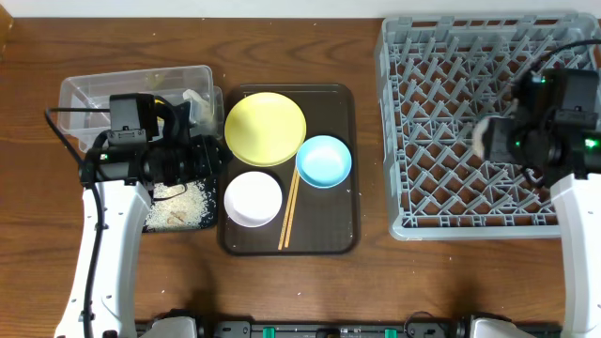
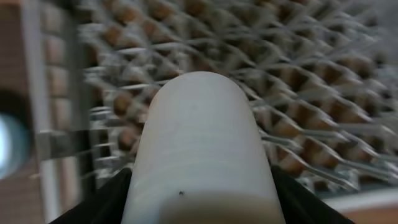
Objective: Sort waste into correct bins and load items into the dishwasher rack
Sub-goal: 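Carry the cup with the right gripper and place it in the dish rack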
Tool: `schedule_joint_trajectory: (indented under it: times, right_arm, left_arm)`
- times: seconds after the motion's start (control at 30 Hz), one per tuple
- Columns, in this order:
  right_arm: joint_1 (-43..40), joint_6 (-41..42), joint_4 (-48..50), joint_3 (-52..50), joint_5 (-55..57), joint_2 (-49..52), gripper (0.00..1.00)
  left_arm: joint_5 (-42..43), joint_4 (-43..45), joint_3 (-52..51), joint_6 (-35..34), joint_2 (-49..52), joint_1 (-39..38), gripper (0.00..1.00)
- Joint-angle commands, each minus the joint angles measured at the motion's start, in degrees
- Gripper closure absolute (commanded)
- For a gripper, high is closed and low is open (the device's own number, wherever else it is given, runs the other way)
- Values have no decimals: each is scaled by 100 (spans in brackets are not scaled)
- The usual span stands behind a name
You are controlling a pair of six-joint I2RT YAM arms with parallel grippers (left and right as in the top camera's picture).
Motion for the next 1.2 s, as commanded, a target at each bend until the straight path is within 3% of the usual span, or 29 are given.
schedule_joint_trajectory:
  times: [0.0, 0.47, 0.6, 0.77, 0.8, 0.83, 1.17]
  right_arm:
    - [-251, 210, -127, 63, 573, 203, 99]
    - [-485, 442, -321, -111, 398, 1364, 98]
    - [-485, 483, -319, -111, 396, 1644, 78]
    - [-483, 481, -321, -111, 245, 1858, 32]
    - [-483, 481, -326, -111, 225, 1864, 13]
    - [-483, 481, -326, -111, 208, 1864, 4]
    - [-476, 476, -590, 122, -186, 1709, 1]
  left_arm:
    - [-87, -17, -7, 98, -46, 24, 62]
    - [-127, -122, -7, 98, -46, 24, 62]
    - [-127, -146, -7, 98, -46, 24, 62]
    - [-127, -144, -7, 98, -46, 24, 62]
    - [-131, -144, -7, 98, -46, 24, 58]
    - [-149, -144, -7, 98, -46, 24, 57]
    - [-922, -407, -7, 94, -46, 24, 52]
